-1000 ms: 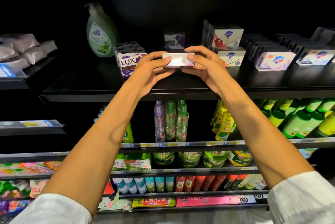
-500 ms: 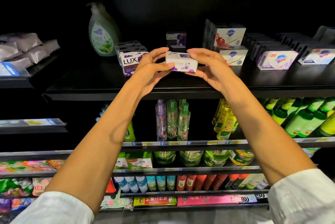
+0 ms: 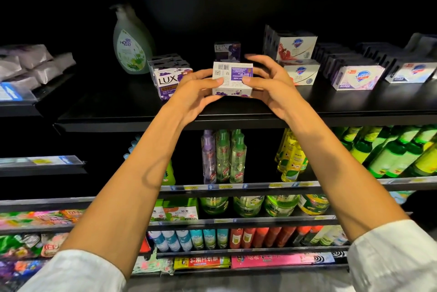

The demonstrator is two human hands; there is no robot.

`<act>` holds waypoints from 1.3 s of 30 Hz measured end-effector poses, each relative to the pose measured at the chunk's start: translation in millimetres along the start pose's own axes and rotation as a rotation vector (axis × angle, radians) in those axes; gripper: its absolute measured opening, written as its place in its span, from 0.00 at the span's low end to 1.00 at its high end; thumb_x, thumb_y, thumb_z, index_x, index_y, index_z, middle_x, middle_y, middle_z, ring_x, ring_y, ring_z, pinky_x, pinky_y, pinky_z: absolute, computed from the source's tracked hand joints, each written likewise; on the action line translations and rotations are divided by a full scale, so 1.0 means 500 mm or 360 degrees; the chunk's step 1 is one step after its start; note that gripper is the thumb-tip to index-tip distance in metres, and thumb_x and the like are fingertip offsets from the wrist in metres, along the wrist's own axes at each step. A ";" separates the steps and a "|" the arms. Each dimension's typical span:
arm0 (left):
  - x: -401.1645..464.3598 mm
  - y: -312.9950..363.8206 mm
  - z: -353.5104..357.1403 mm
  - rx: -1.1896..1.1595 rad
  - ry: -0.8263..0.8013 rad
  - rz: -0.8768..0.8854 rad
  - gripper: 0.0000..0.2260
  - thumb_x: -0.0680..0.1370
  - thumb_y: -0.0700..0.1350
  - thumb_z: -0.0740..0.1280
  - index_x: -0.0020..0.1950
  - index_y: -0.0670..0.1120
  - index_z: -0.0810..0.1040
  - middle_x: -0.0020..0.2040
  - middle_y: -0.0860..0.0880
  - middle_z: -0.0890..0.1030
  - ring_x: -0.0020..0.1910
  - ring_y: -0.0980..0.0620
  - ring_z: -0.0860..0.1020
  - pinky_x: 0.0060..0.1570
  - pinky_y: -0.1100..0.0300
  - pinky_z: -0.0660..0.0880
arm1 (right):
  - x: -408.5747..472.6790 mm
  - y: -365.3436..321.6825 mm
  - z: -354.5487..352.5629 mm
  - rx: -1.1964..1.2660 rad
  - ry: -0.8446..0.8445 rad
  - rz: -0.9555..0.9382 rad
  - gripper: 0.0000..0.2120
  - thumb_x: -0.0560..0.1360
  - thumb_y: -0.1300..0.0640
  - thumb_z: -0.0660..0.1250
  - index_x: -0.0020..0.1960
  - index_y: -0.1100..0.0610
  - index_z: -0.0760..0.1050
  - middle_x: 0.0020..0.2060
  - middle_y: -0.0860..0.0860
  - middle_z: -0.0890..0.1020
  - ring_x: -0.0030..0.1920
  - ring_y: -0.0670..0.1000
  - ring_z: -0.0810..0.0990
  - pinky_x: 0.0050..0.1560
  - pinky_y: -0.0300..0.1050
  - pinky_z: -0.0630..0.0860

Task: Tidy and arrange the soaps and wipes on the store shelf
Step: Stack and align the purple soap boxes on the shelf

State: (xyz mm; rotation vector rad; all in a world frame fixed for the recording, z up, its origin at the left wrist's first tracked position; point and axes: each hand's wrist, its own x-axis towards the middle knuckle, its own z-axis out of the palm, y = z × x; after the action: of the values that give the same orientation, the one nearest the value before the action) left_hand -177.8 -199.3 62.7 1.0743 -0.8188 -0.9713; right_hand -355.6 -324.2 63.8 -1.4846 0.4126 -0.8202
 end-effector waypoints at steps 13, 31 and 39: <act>0.005 -0.007 -0.013 0.0019 -0.0004 0.0087 0.24 0.78 0.28 0.69 0.73 0.39 0.72 0.65 0.41 0.83 0.64 0.41 0.82 0.65 0.48 0.79 | -0.002 -0.005 0.003 0.0017 0.0012 0.0105 0.19 0.78 0.65 0.73 0.68 0.60 0.75 0.55 0.63 0.86 0.55 0.62 0.87 0.56 0.62 0.84; -0.012 0.004 0.011 -0.0088 0.0074 0.0027 0.08 0.83 0.44 0.69 0.57 0.41 0.82 0.57 0.40 0.86 0.60 0.39 0.84 0.61 0.44 0.81 | -0.014 -0.003 -0.001 -0.0175 -0.0012 -0.0110 0.25 0.75 0.68 0.76 0.69 0.58 0.75 0.57 0.59 0.86 0.59 0.57 0.85 0.61 0.60 0.82; -0.017 0.006 0.006 -0.0135 0.0081 0.0080 0.02 0.82 0.40 0.70 0.52 0.43 0.82 0.59 0.42 0.85 0.61 0.40 0.83 0.61 0.47 0.81 | -0.003 -0.016 0.015 -0.0028 -0.0042 0.0191 0.18 0.82 0.43 0.67 0.63 0.54 0.81 0.56 0.55 0.87 0.59 0.57 0.86 0.64 0.59 0.81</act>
State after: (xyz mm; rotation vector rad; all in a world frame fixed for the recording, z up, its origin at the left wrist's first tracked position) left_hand -182.9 -191.7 65.6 0.9973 -0.7533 -0.9246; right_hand -353.2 -316.9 71.6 -1.4708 0.4856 -0.7027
